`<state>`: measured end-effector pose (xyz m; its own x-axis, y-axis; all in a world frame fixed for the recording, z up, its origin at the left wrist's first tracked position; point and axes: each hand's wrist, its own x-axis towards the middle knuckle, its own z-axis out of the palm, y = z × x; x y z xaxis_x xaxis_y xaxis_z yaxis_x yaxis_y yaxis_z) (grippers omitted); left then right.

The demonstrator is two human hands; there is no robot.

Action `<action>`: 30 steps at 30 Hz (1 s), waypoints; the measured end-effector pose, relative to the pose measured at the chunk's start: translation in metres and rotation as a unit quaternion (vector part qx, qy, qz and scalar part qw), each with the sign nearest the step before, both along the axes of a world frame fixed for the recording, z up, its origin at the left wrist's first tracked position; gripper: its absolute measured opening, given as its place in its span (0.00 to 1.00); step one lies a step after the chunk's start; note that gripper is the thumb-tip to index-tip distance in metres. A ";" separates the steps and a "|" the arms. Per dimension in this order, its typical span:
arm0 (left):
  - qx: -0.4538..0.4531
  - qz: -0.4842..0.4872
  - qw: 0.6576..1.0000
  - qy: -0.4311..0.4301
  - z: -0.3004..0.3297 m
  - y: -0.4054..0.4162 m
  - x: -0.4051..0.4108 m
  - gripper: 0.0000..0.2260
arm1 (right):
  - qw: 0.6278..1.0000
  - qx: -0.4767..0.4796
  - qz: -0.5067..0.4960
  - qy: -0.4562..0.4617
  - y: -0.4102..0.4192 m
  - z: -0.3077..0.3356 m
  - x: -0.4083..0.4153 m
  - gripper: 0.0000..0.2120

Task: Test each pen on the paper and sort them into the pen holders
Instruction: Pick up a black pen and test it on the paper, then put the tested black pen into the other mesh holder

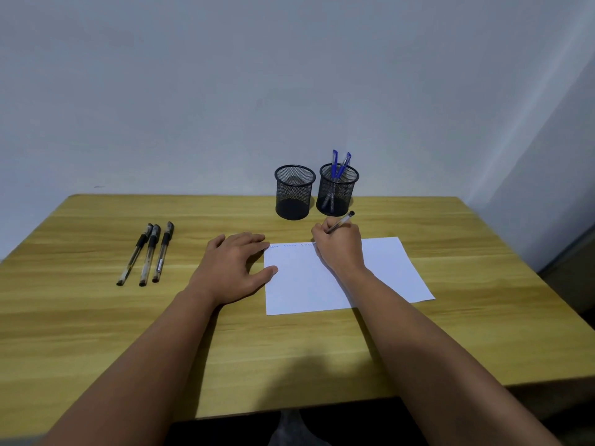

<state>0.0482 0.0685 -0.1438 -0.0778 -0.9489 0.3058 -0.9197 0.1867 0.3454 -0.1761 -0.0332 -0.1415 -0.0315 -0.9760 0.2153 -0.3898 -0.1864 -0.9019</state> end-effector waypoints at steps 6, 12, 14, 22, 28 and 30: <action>0.002 -0.001 1.000 -0.007 0.001 -0.001 0.001 0.32 | 1.000 -0.007 -0.012 0.015 0.002 0.005 0.000 0.19; 0.006 0.000 1.000 -0.010 0.000 -0.001 0.000 0.31 | 0.989 0.065 -0.040 -0.125 0.000 0.012 -0.004 0.13; 0.006 0.000 1.000 -0.010 0.000 -0.001 0.000 0.31 | 0.982 0.094 -0.027 -0.163 -0.001 0.018 -0.005 0.15; -0.015 -0.007 0.999 -0.031 0.000 0.001 0.000 0.30 | 0.962 0.076 0.003 -0.262 0.012 0.064 -0.013 0.22; -0.115 0.110 0.987 -0.026 0.010 0.007 0.007 0.24 | 0.956 0.141 0.056 -0.251 0.027 0.080 -0.015 0.12; -0.063 0.176 0.981 -0.044 0.015 0.006 0.014 0.23 | 0.951 0.160 0.064 -0.258 0.029 0.081 -0.015 0.11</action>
<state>0.0619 0.0748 -0.1287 0.2175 -0.8769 0.4286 -0.9600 -0.1127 0.2565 -0.1908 -0.0043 -0.0608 0.0704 -0.9919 -0.1054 0.1273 0.1138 -0.9853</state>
